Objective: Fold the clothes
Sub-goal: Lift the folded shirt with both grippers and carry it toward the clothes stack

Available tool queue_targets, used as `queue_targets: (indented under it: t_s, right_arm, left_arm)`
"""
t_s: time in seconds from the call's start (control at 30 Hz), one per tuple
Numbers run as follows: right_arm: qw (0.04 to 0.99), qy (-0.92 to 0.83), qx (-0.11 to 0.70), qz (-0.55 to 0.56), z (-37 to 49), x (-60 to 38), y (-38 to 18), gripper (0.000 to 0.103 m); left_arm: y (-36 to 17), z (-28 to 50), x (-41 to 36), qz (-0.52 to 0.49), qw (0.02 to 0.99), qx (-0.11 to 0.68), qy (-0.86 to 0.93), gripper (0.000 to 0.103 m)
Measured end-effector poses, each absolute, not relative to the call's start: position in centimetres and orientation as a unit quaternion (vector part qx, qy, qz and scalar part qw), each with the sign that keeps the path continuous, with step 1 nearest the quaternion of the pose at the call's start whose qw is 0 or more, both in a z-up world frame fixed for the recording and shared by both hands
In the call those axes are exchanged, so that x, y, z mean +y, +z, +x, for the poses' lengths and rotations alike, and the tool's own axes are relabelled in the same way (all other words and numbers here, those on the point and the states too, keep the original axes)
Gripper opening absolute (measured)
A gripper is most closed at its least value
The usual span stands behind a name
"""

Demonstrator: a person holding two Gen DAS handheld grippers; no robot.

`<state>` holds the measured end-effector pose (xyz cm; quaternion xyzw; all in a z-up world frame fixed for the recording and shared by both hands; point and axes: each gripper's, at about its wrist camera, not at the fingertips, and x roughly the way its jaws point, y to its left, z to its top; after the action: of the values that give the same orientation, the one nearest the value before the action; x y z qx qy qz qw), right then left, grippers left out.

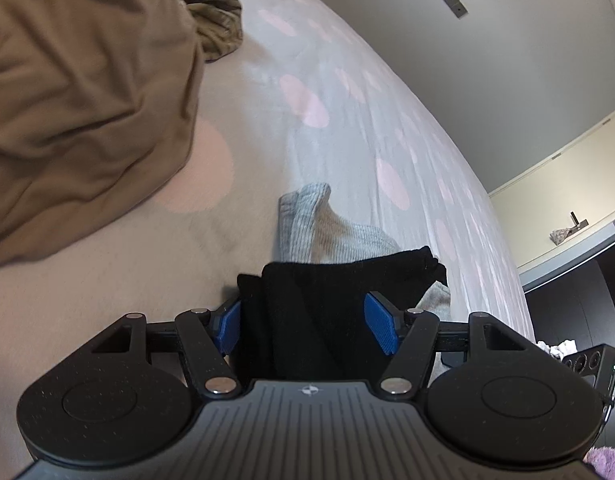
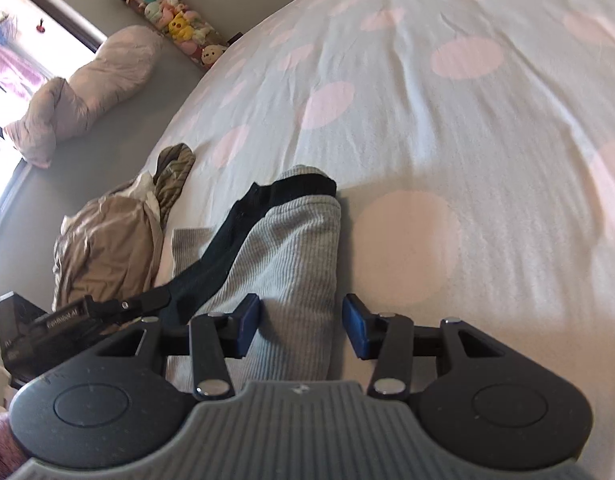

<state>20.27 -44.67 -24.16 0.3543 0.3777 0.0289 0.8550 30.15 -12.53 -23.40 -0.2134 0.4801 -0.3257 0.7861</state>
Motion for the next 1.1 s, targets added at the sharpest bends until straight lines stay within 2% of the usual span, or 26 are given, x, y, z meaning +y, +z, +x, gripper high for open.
queue_targets:
  t_s: [0.1, 0.17, 0.27, 0.33, 0.4, 0.43, 0.5, 0.6, 1.1]
  right_arm:
    - [0.846, 0.037, 0.369, 0.383, 21.5, -45.6, -24.9, 0.049]
    - [0.842, 0.042, 0.363, 0.397, 22.3, -46.0, -25.4, 0.049]
    - [0.841, 0.051, 0.355, 0.405, 23.4, -46.3, -25.6, 0.048]
    - [0.843, 0.055, 0.353, 0.403, 24.2, -46.3, -25.7, 0.042]
    - [0.845, 0.059, 0.354, 0.398, 24.9, -46.2, -25.7, 0.040]
    - [0.846, 0.060, 0.354, 0.394, 25.1, -46.2, -25.6, 0.033]
    - [0.850, 0.061, 0.355, 0.384, 25.4, -46.0, -25.4, 0.020]
    - [0.860, 0.068, 0.338, 0.377, 24.9, -45.8, -24.7, 0.012]
    - [0.928, 0.088, 0.246, 0.265, 18.7, -41.9, -15.7, 0.010]
  left_arm:
    - [-23.5, 30.3, -12.9, -0.210, 0.789, 0.472, -0.332, 0.061]
    - [-23.6, 30.4, -13.0, -0.207, 0.791, 0.468, -0.334, 0.056]
    - [-23.8, 30.6, -12.8, -0.211, 0.793, 0.468, -0.328, 0.040]
    - [-24.2, 30.8, -12.6, -0.223, 0.789, 0.469, -0.329, 0.028]
    - [-24.2, 30.8, -12.7, -0.222, 0.789, 0.467, -0.332, 0.022]
    - [-24.2, 30.8, -12.8, -0.218, 0.792, 0.463, -0.333, 0.019]
    - [-24.0, 30.7, -13.0, -0.210, 0.797, 0.456, -0.337, 0.016]
    - [-23.4, 30.6, -13.0, -0.203, 0.800, 0.450, -0.341, 0.014]
    - [-15.9, 25.1, -11.5, -0.180, 0.844, 0.359, -0.355, 0.012]
